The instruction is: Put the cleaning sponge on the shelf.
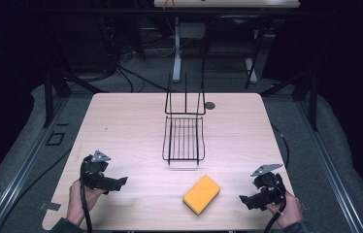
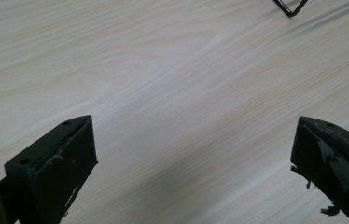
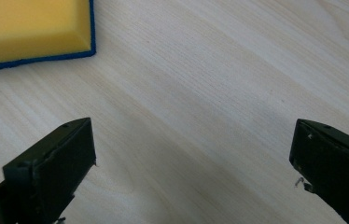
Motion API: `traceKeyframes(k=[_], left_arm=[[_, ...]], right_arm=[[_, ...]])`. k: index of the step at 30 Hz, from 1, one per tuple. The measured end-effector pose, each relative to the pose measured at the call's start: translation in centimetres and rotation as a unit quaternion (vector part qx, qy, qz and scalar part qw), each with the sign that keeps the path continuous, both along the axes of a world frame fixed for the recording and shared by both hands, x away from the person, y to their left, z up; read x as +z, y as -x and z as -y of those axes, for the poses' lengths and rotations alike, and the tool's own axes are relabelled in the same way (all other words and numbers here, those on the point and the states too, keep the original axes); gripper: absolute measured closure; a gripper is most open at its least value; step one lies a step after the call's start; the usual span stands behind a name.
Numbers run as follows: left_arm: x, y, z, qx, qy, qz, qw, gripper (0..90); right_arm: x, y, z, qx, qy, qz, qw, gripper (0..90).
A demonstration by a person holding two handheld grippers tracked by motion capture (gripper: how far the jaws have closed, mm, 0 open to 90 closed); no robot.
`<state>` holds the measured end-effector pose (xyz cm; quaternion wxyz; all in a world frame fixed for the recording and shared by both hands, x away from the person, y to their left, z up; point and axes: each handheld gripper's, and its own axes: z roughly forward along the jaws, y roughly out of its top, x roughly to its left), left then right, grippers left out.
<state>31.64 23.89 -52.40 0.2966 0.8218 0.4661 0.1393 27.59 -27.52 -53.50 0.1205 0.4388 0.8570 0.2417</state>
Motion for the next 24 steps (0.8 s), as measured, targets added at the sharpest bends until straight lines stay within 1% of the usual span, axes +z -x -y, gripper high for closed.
traceKeyframes(k=[2,6,11,13,14,19,20,22,24], left_arm=[[0.0,0.0,0.0,-0.005,-0.001,0.001,1.0000,0.2],[-0.1,0.0,0.0,-0.002,0.002,-0.002,1.0000,0.1],[-0.1,-0.1,0.0,-0.004,0.003,-0.002,1.0000,0.1],[-0.2,-0.1,0.0,-0.005,0.002,-0.003,1.0000,0.1],[-0.1,-0.1,0.0,-0.007,0.000,-0.003,1.0000,0.1],[-0.1,0.0,0.1,-0.005,0.002,-0.003,1.0000,0.1],[-0.1,0.0,0.0,-0.003,0.003,-0.002,1.0000,0.1],[-0.1,-0.1,0.0,-0.005,0.002,-0.003,1.0000,0.1],[-0.1,-0.1,0.0,-0.005,0.002,-0.005,1.0000,0.1]], right_arm=[[0.0,0.0,0.0,0.002,-0.001,-0.001,1.0000,0.0],[0.0,0.0,-0.3,0.004,-0.002,0.000,1.0000,0.0],[0.1,-0.1,-0.5,0.007,-0.002,-0.006,1.0000,0.0],[0.2,0.0,-0.7,0.008,-0.006,0.000,0.9999,0.0],[0.2,0.0,-0.7,0.011,-0.004,0.003,0.9999,0.0],[0.6,0.2,-1.2,0.013,-0.020,0.004,0.9997,0.0],[0.8,0.3,-1.5,0.021,-0.022,0.008,0.9995,0.0],[0.9,0.3,-2.0,0.029,-0.027,0.007,0.9992,0.0],[1.0,0.3,-2.3,0.029,-0.031,0.005,0.9991,0.0]])
